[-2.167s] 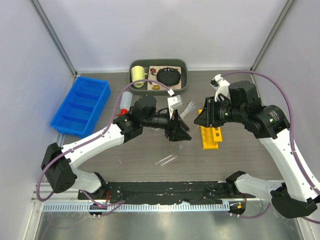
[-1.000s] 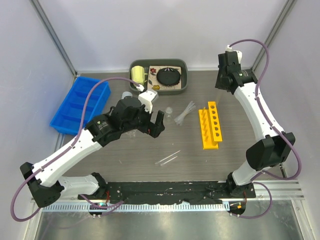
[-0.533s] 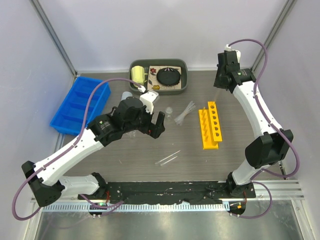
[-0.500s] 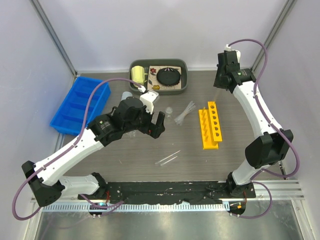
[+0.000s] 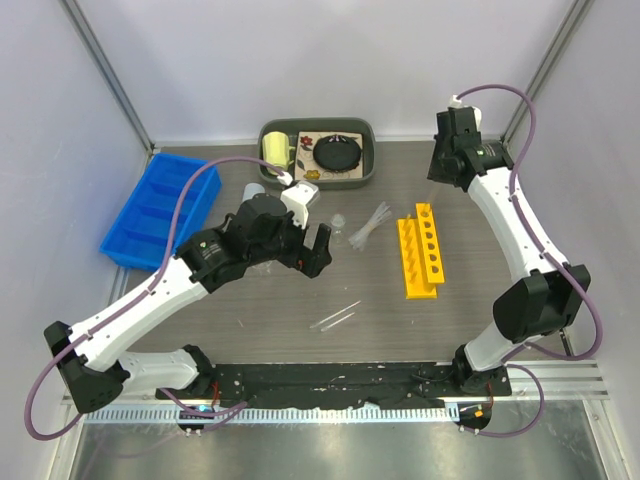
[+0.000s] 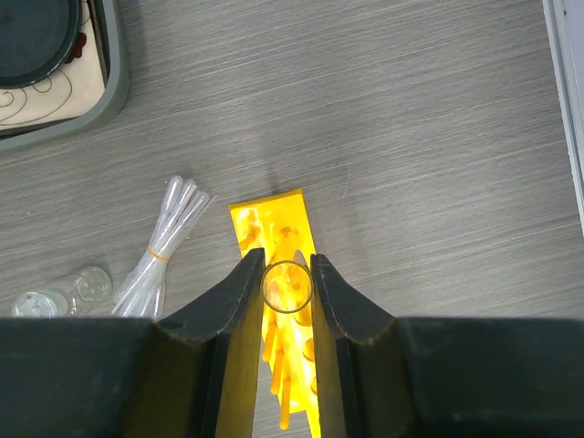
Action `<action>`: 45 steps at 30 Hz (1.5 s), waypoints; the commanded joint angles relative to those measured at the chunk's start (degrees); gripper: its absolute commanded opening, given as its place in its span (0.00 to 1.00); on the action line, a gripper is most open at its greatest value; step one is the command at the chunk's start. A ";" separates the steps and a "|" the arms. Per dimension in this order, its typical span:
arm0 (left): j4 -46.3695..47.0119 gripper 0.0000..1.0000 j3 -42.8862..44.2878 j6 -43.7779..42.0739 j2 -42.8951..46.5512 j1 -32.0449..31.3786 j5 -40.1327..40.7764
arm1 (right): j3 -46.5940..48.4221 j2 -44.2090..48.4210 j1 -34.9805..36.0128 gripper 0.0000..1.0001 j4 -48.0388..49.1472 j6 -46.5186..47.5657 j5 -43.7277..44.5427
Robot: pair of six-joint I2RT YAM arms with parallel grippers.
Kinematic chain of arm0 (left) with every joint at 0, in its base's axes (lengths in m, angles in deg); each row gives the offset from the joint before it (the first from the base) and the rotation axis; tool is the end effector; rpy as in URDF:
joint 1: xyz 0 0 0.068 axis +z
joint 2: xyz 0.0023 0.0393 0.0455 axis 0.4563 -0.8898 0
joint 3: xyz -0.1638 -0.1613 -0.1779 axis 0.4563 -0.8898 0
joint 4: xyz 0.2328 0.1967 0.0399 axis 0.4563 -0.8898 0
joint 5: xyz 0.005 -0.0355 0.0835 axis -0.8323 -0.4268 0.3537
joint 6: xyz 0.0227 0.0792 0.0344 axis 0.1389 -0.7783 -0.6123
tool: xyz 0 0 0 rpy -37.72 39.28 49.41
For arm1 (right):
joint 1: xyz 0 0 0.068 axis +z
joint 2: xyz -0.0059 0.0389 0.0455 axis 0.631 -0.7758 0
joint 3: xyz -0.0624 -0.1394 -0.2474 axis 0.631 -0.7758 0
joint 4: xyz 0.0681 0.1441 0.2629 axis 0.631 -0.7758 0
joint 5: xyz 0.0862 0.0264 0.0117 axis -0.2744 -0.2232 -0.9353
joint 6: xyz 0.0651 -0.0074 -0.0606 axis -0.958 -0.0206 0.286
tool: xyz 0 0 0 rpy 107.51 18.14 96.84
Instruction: Organize the chemistry lab equipment
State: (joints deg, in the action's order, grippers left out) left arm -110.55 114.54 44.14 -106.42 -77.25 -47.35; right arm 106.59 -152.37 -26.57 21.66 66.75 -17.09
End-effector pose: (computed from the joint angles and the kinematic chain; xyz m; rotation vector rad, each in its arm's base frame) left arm 0.2124 -0.2501 0.3717 0.6055 2.1374 -0.6409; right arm 0.4161 0.0662 0.3711 0.2454 2.2910 -0.1287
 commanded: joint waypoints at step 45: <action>2.38 1.00 -2.51 1.55 0.67 0.19 -1.32 | -25.46 10.21 1.42 0.21 20.45 -0.74 4.51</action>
State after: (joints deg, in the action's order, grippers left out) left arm -110.20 112.18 44.75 -106.37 -77.25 -47.67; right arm 81.15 -143.74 -25.58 39.78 65.48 -14.69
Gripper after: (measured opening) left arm 0.996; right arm 0.299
